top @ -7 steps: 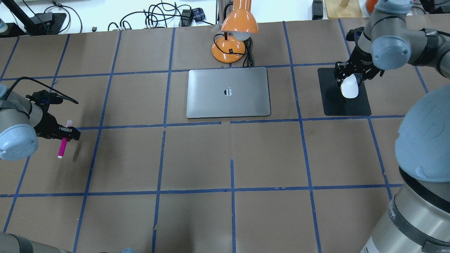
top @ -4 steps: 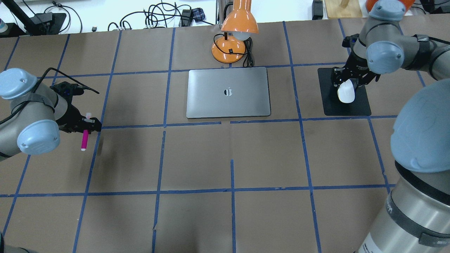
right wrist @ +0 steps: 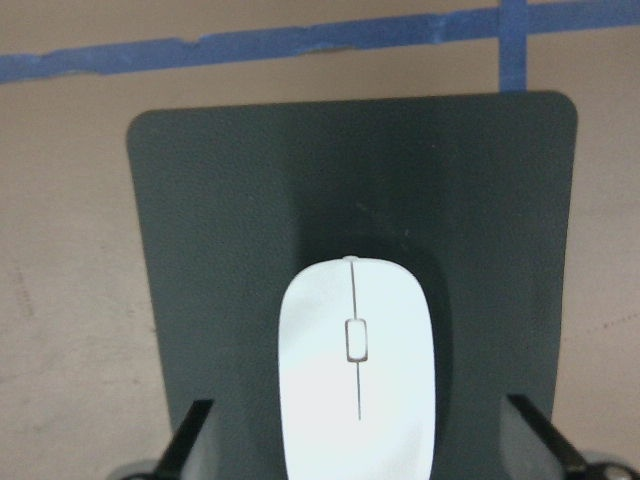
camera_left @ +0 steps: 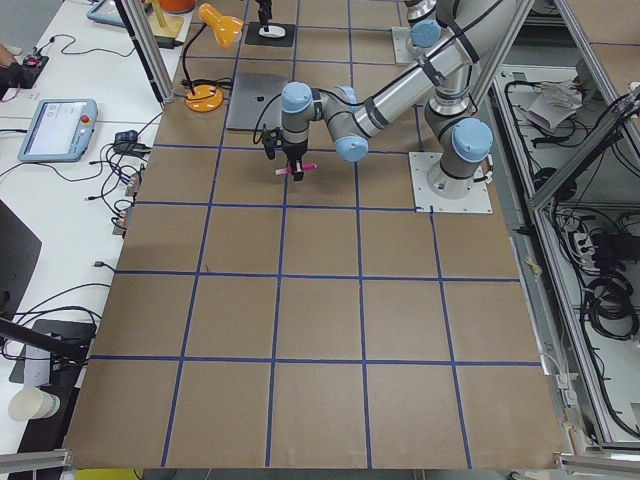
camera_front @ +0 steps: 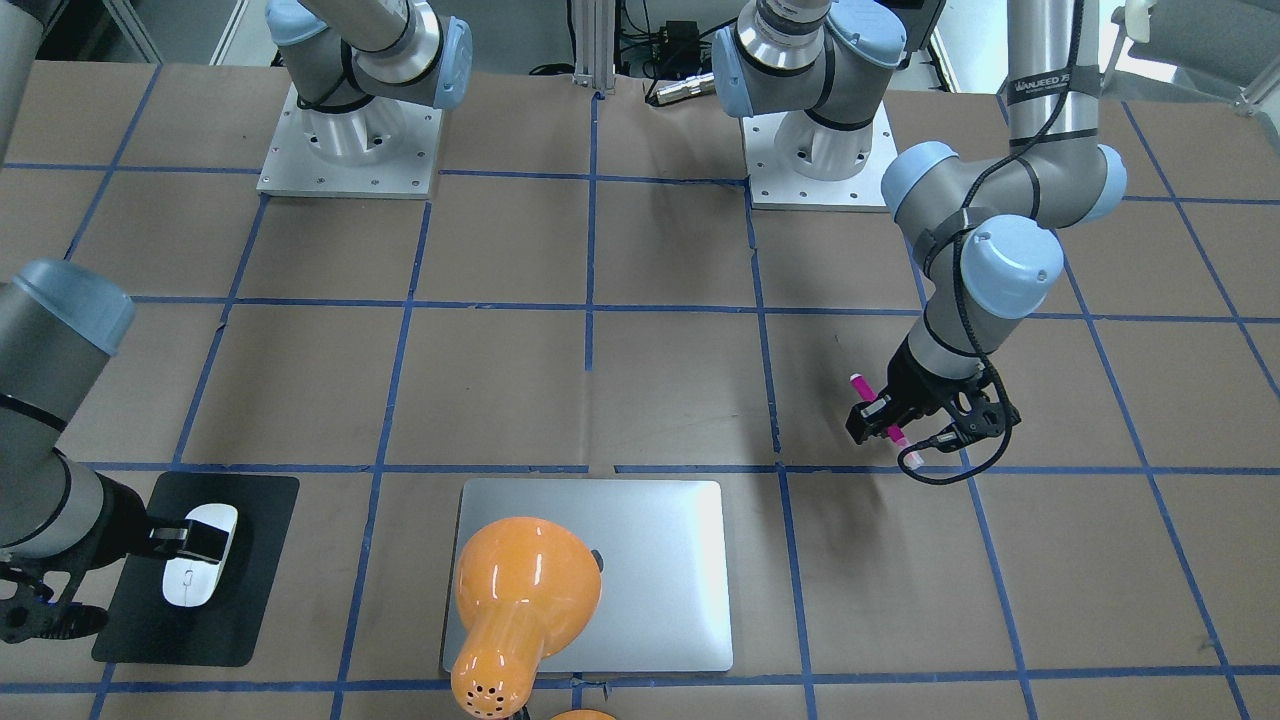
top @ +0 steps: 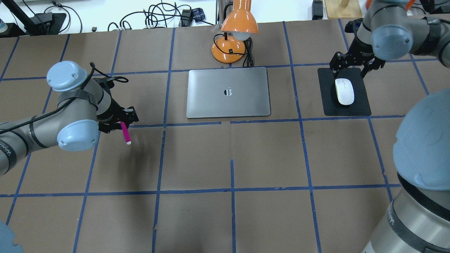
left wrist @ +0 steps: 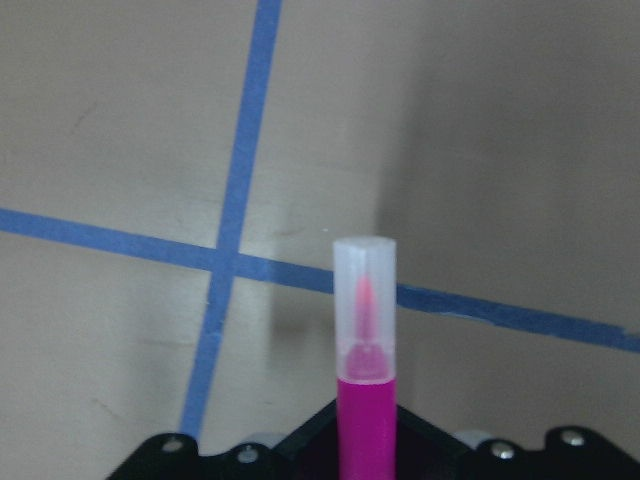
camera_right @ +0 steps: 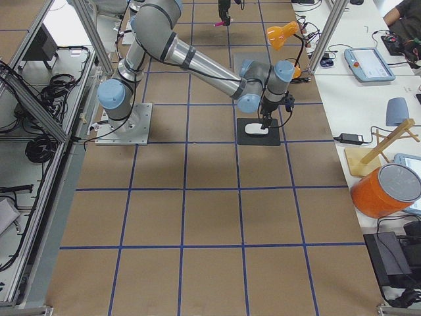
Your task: Place pen and mouse around notebook
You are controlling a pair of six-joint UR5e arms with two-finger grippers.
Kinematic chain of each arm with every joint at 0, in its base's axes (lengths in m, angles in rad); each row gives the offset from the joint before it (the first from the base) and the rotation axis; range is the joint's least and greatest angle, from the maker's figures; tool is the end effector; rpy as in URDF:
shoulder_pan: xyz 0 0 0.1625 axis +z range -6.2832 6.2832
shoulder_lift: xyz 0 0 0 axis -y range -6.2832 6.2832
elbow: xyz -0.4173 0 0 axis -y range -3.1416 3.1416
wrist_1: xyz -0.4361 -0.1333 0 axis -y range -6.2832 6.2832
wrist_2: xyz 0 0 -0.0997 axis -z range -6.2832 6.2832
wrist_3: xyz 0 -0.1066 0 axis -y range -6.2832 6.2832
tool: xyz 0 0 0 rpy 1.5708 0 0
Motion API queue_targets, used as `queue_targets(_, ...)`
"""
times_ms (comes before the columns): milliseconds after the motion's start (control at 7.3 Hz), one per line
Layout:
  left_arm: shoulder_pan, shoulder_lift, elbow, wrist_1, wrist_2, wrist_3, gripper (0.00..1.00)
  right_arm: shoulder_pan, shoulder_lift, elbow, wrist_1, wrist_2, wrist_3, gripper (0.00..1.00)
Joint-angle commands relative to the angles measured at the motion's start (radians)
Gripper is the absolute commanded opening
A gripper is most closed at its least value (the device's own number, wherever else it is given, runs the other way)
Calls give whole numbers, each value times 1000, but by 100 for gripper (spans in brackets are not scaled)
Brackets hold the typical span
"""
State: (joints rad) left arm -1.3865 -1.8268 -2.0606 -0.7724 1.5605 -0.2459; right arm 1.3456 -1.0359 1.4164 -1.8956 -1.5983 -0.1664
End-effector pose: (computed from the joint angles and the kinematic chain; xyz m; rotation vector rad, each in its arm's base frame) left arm -0.0348 -0.5468 0.1691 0.6674 -3.0566 0.0818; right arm -0.0317 -0.7224 0.2476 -0.0906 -3.1227 -0.0937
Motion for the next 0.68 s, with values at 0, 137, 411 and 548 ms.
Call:
queue_targets(0, -125, -19, 2, 5, 0, -253, 0, 97, -146, -100, 291, 0, 87, 100)
queue_targets(137, -181, -17, 8, 15, 3, -456, 0, 168, -227, -97, 428, 4, 114, 100)
queue_targets(411, -262, -20, 17, 36, 10, -751, 0, 272, -442, -58, 499, 1, 205, 100)
queue_targets(548, -319, -22, 23, 42, 9, -867, 0, 261, -493, -7, 507, 7, 194, 100)
